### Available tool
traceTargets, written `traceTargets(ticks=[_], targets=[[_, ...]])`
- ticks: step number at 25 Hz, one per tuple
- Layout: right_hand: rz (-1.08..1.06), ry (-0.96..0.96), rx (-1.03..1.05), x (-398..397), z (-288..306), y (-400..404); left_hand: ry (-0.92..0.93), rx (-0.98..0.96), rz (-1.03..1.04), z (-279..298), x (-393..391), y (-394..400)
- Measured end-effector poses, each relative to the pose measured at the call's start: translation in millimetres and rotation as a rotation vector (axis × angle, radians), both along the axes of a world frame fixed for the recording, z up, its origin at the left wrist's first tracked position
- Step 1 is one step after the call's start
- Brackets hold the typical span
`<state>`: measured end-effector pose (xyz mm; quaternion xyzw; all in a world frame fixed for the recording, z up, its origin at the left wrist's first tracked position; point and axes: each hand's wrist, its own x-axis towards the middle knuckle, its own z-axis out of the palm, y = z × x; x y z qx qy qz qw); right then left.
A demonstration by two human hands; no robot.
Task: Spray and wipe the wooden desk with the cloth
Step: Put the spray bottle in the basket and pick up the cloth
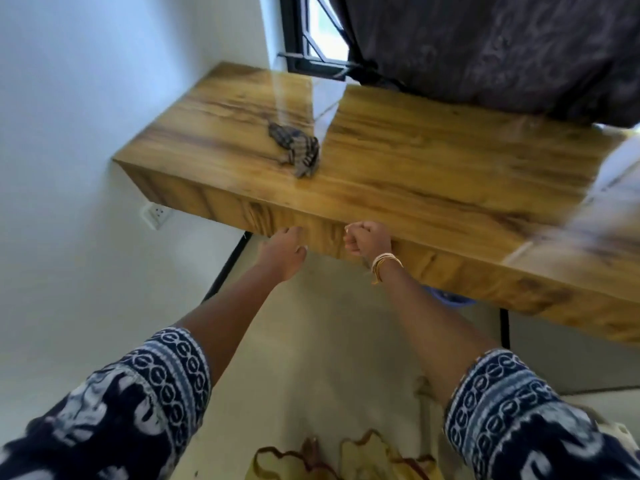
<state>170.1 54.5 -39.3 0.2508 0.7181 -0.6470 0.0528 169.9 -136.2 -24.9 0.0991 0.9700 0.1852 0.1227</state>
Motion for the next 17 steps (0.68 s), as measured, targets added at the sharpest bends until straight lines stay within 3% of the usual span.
traceTargets(ticks=[5,10,14,17], targets=[[0.029,0.116,0.147,-85.0,30.2,-32.7,0.052,0.043,0.095,17.4,-53.4,-31.4],[0.069,0.170,0.511,-187.8,25.1,-47.9,0.068,0.100,0.133,20.3,-122.1,-44.7],[0.278,0.056,0.555,-263.4,19.9,-48.9,0.054,0.177,0.174,22.4,-175.4,-50.6],[0.480,0.053,0.738,-294.2,18.0,-56.6,0.043,0.134,0.182,19.5,-196.7,-48.9]])
